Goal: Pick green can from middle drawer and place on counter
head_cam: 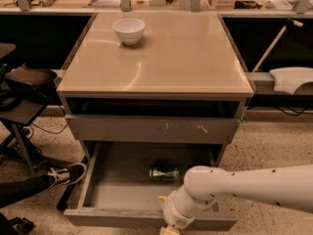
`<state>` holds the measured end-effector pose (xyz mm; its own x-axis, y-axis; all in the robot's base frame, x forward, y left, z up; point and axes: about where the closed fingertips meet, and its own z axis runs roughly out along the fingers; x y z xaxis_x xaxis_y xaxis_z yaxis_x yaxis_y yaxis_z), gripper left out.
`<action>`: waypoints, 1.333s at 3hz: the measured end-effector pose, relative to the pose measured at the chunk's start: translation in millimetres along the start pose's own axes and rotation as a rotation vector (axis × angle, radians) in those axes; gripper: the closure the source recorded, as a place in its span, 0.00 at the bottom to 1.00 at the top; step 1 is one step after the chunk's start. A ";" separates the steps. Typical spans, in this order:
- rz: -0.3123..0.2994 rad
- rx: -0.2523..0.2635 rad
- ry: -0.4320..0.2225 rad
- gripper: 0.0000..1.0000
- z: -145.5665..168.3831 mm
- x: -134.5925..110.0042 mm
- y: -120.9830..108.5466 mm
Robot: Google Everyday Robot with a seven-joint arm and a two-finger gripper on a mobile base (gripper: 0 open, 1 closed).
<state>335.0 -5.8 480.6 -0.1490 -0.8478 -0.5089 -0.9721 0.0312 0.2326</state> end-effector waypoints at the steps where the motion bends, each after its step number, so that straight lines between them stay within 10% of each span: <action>1: 0.002 -0.004 -0.006 0.00 3.3 3.9 1.8; 4: 0.137 0.224 -0.227 0.00 -61.7 7.2 -148.9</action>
Offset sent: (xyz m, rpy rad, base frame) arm 0.1255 -0.0139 0.0051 0.1407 -0.1557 -0.1478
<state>489.9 -49.2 493.4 -0.2926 -0.6894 -0.6626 -0.9522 0.2734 0.1360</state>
